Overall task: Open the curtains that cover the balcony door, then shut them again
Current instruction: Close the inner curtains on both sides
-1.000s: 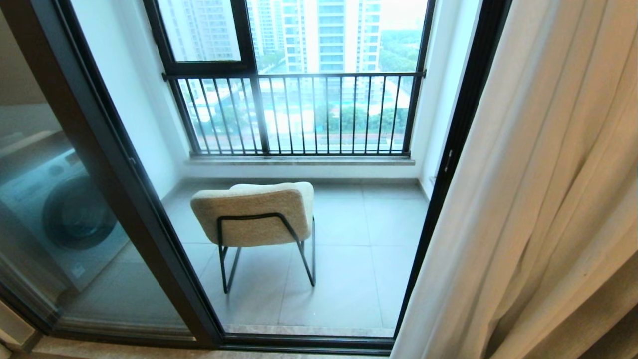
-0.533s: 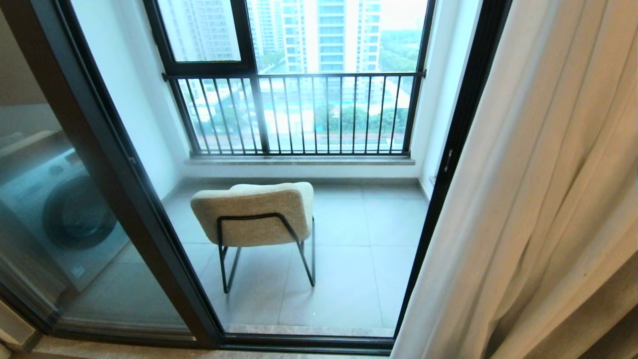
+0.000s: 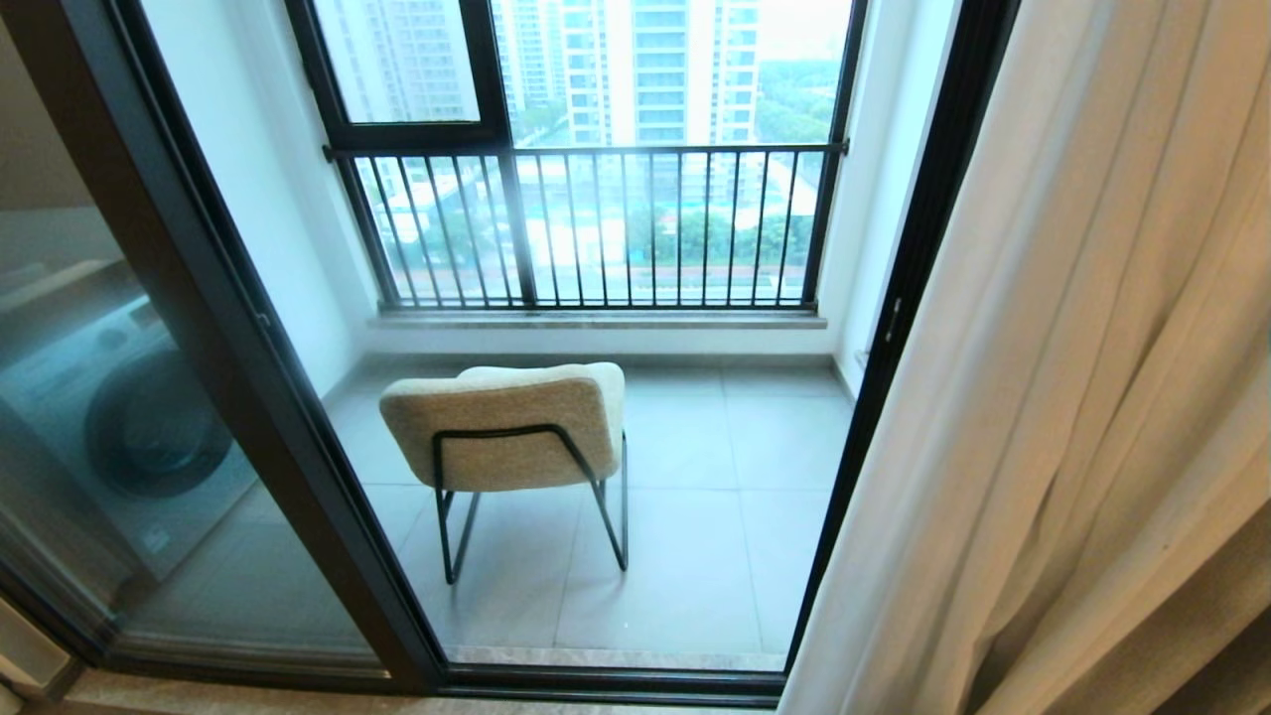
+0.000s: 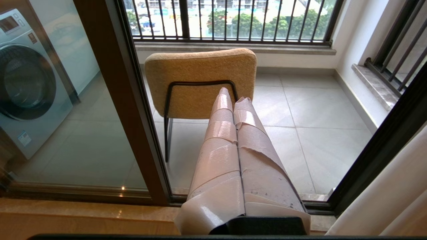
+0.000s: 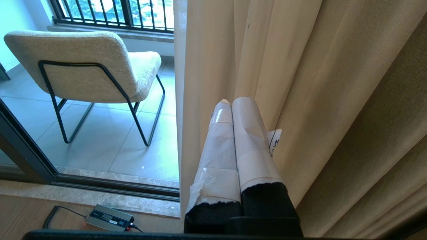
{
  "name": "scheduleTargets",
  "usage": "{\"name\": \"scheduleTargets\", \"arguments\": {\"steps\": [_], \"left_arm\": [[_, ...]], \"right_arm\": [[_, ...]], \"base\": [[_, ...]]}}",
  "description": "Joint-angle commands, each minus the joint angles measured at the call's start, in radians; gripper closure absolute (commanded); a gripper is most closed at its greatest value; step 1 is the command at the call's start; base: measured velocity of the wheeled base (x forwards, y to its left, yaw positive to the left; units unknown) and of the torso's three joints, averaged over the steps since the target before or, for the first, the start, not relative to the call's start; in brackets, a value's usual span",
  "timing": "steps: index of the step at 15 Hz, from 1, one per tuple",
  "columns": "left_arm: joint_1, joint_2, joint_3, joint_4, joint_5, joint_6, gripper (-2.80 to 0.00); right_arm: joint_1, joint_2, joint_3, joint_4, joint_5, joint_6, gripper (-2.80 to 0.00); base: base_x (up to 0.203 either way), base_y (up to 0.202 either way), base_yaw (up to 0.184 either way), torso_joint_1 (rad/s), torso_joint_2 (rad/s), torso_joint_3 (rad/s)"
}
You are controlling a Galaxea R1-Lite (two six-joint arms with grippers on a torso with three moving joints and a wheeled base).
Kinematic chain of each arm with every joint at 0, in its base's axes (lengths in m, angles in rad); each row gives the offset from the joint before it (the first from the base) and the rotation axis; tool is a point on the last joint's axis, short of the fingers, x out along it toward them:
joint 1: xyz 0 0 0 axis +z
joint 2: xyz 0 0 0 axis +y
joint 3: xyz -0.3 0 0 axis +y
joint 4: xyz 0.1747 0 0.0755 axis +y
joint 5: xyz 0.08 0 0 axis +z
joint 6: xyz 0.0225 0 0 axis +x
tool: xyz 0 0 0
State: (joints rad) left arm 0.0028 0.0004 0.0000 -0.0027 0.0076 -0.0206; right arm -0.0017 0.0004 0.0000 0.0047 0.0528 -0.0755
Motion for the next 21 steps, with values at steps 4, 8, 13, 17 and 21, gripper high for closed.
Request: {"name": "scheduleTargets", "arguments": {"steps": [4, 8, 13, 17, 21], "left_arm": [[0.000, 0.000, 0.000, 0.000, 0.000, -0.001, 0.00], [0.000, 0.000, 0.000, 0.000, 0.000, -0.001, 0.00], [0.000, 0.000, 0.000, 0.000, 0.000, -0.001, 0.00], [0.000, 0.000, 0.000, 0.000, 0.000, -0.001, 0.00], [0.000, 0.000, 0.000, 0.000, 0.000, -0.001, 0.00]], "right_arm": [[0.000, 0.000, 0.000, 0.000, 0.001, -0.001, 0.00], [0.000, 0.000, 0.000, 0.001, 0.001, -0.001, 0.00], [0.000, 0.000, 0.000, 0.000, 0.001, -0.001, 0.00], [0.000, 0.000, 0.000, 0.001, -0.001, 0.003, 0.00], [0.000, 0.034, -0.004, -0.005, -0.002, -0.005, 0.00]], "base": [[0.000, 0.000, 0.000, 0.000, 0.00, 0.000], [0.000, 0.000, 0.000, 0.000, 0.00, 0.000], [0.000, 0.000, 0.000, 0.000, 0.00, 0.000], [0.000, 0.000, 0.000, 0.000, 0.00, 0.000], [0.000, 0.000, 0.000, 0.000, 0.00, 0.000]]}}
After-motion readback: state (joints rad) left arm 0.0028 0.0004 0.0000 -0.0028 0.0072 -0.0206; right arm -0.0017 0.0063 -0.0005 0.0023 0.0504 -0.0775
